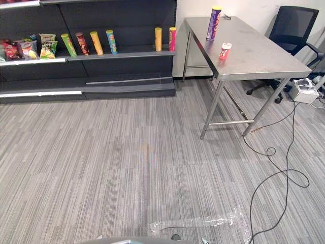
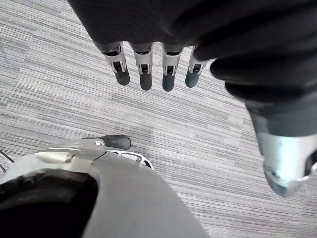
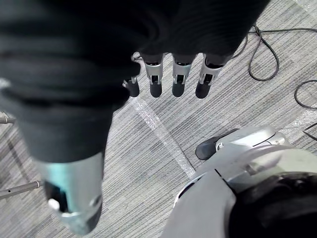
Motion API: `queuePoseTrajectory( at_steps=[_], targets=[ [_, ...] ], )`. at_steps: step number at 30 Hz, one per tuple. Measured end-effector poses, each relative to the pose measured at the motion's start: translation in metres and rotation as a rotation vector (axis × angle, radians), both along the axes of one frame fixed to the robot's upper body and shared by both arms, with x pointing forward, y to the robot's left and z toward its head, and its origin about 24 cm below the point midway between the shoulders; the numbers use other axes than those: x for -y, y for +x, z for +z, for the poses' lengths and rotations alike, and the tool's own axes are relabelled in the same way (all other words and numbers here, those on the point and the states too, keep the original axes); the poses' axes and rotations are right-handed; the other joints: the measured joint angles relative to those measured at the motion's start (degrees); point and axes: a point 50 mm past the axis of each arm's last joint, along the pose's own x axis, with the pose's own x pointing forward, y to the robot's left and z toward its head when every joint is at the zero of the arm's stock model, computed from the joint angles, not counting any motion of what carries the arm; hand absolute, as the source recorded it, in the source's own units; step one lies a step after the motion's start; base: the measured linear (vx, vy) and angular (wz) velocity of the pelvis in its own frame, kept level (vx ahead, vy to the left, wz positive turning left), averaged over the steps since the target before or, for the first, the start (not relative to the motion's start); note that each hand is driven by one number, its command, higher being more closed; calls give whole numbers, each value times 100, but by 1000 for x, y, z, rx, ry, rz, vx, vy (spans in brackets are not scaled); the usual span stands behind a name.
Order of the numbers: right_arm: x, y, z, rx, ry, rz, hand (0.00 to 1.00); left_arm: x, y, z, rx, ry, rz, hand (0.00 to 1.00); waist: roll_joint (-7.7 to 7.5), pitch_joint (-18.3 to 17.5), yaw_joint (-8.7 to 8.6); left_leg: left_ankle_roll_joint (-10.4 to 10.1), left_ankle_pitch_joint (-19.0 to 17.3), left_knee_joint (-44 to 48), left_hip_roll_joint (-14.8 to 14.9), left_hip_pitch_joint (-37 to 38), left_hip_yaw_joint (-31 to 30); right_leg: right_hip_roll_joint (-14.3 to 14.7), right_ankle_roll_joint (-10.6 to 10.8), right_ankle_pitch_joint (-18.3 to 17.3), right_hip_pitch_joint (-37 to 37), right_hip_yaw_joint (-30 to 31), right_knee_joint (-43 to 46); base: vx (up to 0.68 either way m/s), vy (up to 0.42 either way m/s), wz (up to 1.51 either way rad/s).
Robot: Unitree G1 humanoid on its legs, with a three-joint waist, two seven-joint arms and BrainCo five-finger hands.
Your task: Put the gum and the chips on the shelf.
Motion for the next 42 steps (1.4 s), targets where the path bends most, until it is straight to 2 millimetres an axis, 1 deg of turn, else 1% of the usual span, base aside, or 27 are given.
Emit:
queuePoseTrajectory(
  at_steps=[3,4,8,13,14,15,18,22,26,28,35,37,39,42],
  targets=[
    [-1,6,0,15,6,-26,0,0,3,0,4,0,-3,0,-5,79,4,-51,-33,0,3,110,32,1,14,4,151,-35,-92,42,-22,-1],
    [-1,12,0,30,7,-27,0,0,3,0,6,0,-4,0,10,78,1,-85,-54,-1,15,114,105,9,16,3,150,-28,-100,-10,-34,-6],
    [-1,16,1,41,6,-25,0,1,3,0,6,0,-6,0,18,96,-1,-91,-59,-2,28,121,135,19,19,1,156,-23,-110,-38,-27,-2],
    [-1,17,1,43,6,-23,0,1,3,0,6,-1,-7,0,12,112,1,-94,-62,-35,60,150,165,46,22,4,164,-25,-112,-99,-42,-1],
    [-1,17,1,43,6,-23,0,1,3,0,6,-1,-8,0,-37,148,0,-94,-63,-36,65,166,195,52,51,-16,181,-15,-135,-91,-46,-9],
    [-1,17,1,44,6,-24,0,1,3,0,6,-3,-8,0,1,170,2,-100,-67,-36,69,186,234,52,61,-7,217,-20,-181,-71,-36,-12],
    [-1,17,1,51,10,-42,0,2,2,0,3,-7,-11,0,-7,166,-8,-128,-89,-37,84,185,291,60,62,-6,213,-28,-197,-57,-30,-11],
    [0,13,1,44,7,-53,0,2,2,0,5,-7,-12,0,-12,166,-5,-133,-107,-39,97,174,296,75,58,-2,216,-50,-218,31,-32,-1],
    [0,13,1,45,8,-53,0,2,3,0,6,-8,-11,0,10,160,-5,-133,-109,-38,95,175,299,80,-8,45,225,-62,-260,77,-17,-1],
    [-1,13,1,48,12,-58,0,1,4,0,9,-7,-10,0,12,161,-5,-134,-109,-38,94,176,309,82,-8,45,232,-66,-275,45,-16,-1],
    [-1,20,1,69,23,-43,0,1,6,0,12,-5,-19,0,20,205,-7,-136,-107,-30,96,174,288,81,-5,43,242,-103,-276,-9,-18,1],
    [1,23,2,77,17,-40,0,1,8,0,15,-4,-20,0,39,244,-8,-135,-104,-17,112,160,278,85,0,34,203,-115,-193,-68,-30,2],
    [3,29,3,94,12,-34,0,1,11,0,21,-4,-24,0,52,306,-10,-130,-74,-5,125,74,284,78,-23,-68,-11,-105,87,-86,-22,-3],
    [3,34,4,105,10,-31,0,0,17,1,34,1,-26,0,28,440,-16,-154,-34,-4,123,-28,279,19,-90,-314,-378,-107,668,-82,-17,4]
  ],
)
